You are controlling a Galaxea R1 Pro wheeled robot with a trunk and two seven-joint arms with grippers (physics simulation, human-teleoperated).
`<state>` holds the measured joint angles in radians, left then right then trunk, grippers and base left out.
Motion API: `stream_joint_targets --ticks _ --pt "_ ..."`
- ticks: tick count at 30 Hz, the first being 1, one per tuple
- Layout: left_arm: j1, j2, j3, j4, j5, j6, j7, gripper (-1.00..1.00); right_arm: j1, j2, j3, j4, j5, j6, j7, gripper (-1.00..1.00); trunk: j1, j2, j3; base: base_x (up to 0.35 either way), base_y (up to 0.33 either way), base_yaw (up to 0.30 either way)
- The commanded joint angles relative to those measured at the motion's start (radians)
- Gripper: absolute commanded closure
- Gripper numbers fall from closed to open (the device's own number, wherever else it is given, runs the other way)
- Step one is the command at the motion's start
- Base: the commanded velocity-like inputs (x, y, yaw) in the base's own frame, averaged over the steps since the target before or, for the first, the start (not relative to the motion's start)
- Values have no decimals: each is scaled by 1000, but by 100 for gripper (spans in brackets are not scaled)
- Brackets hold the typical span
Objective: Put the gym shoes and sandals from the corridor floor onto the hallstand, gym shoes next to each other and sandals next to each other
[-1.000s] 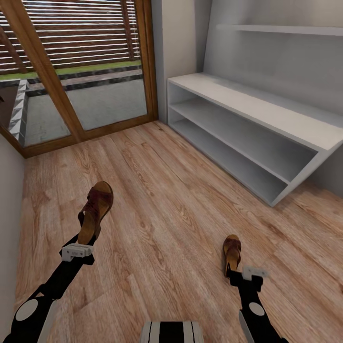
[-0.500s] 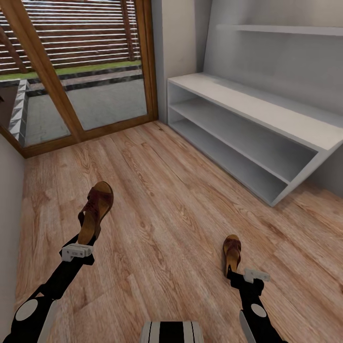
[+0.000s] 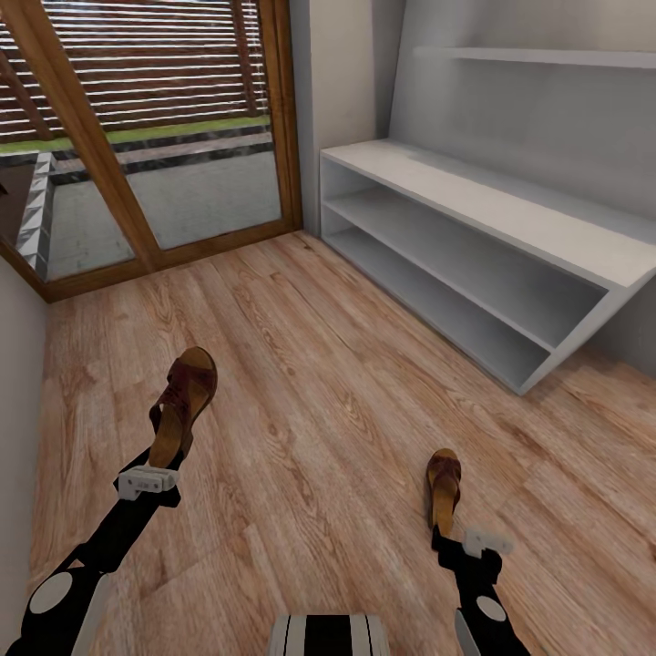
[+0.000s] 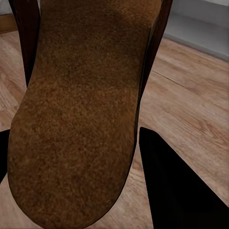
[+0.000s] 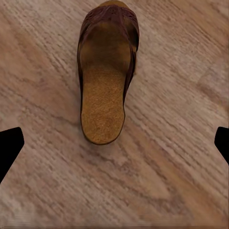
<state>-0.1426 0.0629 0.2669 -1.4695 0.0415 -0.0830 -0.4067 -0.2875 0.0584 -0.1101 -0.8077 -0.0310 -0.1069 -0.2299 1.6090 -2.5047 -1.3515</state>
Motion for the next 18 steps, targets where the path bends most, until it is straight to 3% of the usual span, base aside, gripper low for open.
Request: stream_joint_targets --ticks 1,18 --pt "0 0 0 0 -3 -1 0 100 0 0 0 10 0 -12 0 -100 0 0 0 0 0 0" --pt "0 0 0 0 -2 -1 0 100 2 1 2 17 0 -36 0 -100 0 0 0 0 0 0"
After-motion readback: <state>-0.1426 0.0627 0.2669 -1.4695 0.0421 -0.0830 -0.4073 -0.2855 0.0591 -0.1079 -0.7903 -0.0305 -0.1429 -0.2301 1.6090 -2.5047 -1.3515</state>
